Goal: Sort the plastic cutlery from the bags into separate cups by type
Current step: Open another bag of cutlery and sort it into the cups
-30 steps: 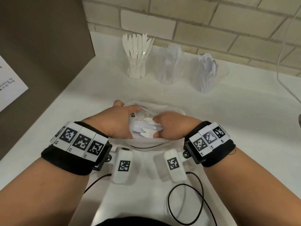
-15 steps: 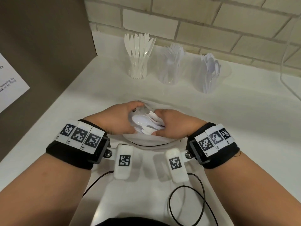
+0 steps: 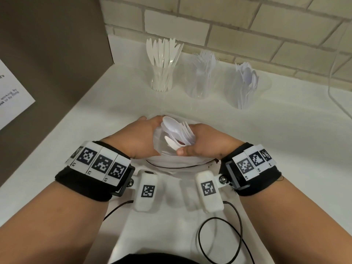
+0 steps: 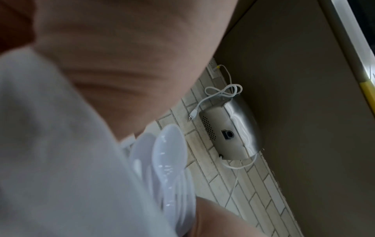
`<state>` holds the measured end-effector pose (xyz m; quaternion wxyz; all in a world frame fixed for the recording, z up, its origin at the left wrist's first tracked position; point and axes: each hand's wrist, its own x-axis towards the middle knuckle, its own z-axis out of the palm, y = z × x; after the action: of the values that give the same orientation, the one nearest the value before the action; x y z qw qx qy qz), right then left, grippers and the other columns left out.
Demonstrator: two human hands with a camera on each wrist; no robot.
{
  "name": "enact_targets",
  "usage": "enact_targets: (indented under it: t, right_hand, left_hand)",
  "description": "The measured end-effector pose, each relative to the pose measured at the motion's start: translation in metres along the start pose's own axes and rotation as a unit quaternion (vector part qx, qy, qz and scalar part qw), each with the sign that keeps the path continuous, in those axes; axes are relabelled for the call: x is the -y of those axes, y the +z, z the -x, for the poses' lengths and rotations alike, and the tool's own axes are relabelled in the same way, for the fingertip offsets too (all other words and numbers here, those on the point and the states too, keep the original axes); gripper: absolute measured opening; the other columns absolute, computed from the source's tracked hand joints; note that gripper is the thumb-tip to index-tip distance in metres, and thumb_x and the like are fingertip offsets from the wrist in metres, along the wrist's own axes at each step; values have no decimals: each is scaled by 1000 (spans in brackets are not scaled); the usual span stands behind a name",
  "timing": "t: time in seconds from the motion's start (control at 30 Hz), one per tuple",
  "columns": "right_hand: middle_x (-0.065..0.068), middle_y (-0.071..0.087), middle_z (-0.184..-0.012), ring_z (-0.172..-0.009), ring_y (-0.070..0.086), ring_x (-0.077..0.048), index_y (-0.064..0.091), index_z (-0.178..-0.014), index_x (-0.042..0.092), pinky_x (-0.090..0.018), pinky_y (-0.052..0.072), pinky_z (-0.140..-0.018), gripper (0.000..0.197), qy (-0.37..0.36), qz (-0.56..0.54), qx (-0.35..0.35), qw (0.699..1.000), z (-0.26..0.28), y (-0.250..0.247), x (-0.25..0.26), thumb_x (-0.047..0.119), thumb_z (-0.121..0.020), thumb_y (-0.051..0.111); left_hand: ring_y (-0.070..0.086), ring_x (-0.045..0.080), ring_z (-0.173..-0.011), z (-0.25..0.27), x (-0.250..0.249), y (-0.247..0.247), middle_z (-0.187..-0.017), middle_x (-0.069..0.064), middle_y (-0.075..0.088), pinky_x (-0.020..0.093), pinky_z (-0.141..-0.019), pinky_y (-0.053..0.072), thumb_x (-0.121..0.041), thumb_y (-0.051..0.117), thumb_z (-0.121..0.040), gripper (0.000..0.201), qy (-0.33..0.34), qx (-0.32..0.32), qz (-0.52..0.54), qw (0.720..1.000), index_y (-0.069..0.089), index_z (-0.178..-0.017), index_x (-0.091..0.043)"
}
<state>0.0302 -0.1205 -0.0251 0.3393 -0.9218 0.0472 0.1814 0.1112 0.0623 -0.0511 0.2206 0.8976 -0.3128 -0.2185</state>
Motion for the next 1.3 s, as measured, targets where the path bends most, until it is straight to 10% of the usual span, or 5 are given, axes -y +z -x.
enact_targets:
  t: [0.4,0.67,0.77,1.1,1.3]
  right_hand:
    - [7,65,-70,-68,61,-10,64,-93,16,-19,45,-74,4,-101,-132,-11,986,12,-11,0,13,-91,63]
    - [-2,54,-65,-61,52,-18,57,-103,18,-35,48,-68,13,-183,-445,-188,856,15,-35,24,14,-91,55]
    - [-2,53,-65,-57,50,-17,57,-101,14,-32,47,-60,14,-220,-518,-207,800,19,-53,42,4,-97,49]
    - [-4,64,-73,-68,64,-20,62,-95,7,-33,54,-67,13,-245,-496,-250,795,5,-42,76,-2,-85,65]
    - [-8,64,-63,-60,64,-24,64,-76,8,-35,56,-60,12,-158,-474,-267,824,2,-23,74,9,-88,65]
  left_hand:
    - [52,23,-111,2,-2,0,-129,1,42,30,-93,47,-60,75,-51,100,-51,-3,-12,999,25,-137,-50]
    - [13,8,-145,28,-27,-34,-152,1,17,22,-104,24,-49,77,-68,43,31,-66,96,993,54,-103,-44]
    - [49,3,-126,29,-45,-37,-130,-9,52,30,-105,36,-45,62,-83,24,86,-189,421,883,58,-100,-29]
    - [53,36,-124,15,-71,-37,-133,27,53,44,-109,38,-51,25,-100,68,-44,91,825,556,44,-134,5]
    - [53,31,-121,16,-63,-31,-128,15,59,46,-111,32,-59,22,-96,70,-25,96,803,588,67,-107,-6]
